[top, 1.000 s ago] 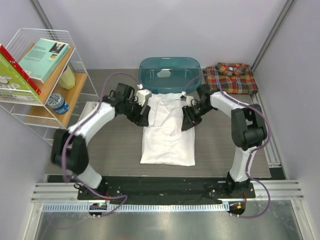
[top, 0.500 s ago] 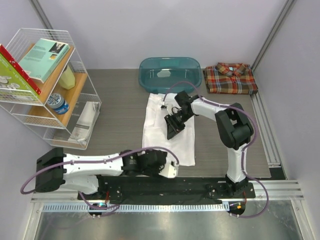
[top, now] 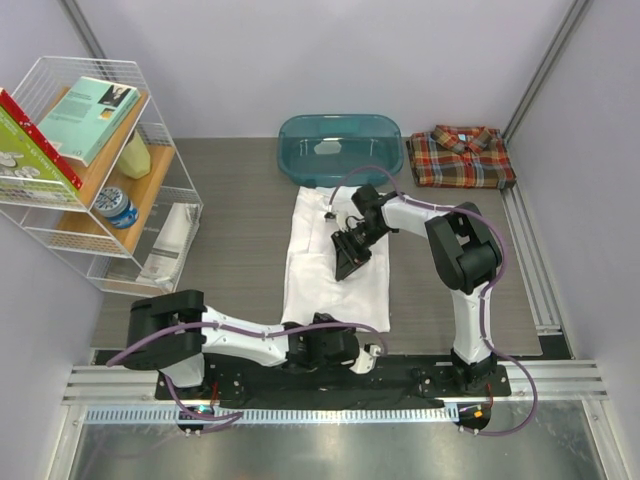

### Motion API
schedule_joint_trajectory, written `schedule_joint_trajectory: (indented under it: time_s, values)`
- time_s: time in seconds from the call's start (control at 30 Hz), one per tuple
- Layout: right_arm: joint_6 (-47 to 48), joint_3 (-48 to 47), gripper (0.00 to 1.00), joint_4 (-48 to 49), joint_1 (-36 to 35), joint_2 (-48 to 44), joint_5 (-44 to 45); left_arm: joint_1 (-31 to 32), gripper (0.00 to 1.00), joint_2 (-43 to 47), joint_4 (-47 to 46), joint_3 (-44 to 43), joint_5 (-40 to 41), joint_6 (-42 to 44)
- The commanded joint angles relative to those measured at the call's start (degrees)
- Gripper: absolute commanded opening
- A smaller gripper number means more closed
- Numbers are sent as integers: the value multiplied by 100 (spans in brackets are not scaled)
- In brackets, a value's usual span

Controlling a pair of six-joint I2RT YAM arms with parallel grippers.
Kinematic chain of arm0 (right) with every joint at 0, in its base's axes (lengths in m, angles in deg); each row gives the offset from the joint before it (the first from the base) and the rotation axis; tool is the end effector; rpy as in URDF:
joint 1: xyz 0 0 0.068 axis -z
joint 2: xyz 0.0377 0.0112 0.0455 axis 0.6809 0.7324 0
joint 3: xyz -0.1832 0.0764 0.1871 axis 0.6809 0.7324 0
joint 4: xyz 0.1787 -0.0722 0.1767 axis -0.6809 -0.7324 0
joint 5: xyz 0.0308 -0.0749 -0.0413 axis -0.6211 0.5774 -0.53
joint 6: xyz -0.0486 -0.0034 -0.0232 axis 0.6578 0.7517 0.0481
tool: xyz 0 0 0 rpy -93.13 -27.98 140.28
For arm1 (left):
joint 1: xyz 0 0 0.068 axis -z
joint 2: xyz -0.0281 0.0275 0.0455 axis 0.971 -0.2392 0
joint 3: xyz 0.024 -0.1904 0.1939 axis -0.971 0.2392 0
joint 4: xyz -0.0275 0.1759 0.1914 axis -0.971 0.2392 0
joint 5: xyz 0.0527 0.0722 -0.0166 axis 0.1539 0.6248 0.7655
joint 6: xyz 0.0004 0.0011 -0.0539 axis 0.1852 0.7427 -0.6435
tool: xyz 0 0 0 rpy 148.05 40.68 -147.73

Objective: Fold and stack the long sleeve shirts
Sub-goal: Fold the shirt

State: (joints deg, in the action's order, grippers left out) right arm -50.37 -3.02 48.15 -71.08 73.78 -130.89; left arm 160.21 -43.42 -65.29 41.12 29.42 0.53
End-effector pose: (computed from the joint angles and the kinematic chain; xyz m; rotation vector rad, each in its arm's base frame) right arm 0.3321 0.2060 0.1345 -1.0231 2.6880 1.1885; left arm 0.0465 -0.2796 0.1419 1.9737 1.4316 0.2803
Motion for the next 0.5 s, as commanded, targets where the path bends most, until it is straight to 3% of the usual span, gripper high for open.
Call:
schedule_joint_trajectory:
  time_s: [0.0,0.03,0.23,0.33,0.47]
  values:
    - [217,21,30,303,-14,282,450,-90,35,-299,-888,133,358,212]
    - [217,47,30,303,-14,290,450,-134,27,-265,-609,37,261,142]
    - [173,486,30,557,-216,-156,415,-143,0,349,964,-579,-960,-693]
    - [77,548,33,531,-330,-429,371,-117,0,587,1493,-798,-1479,-913]
    - [129,84,46,24,-322,-860,405,-91,0,737,2650,-1176,-2365,-1176]
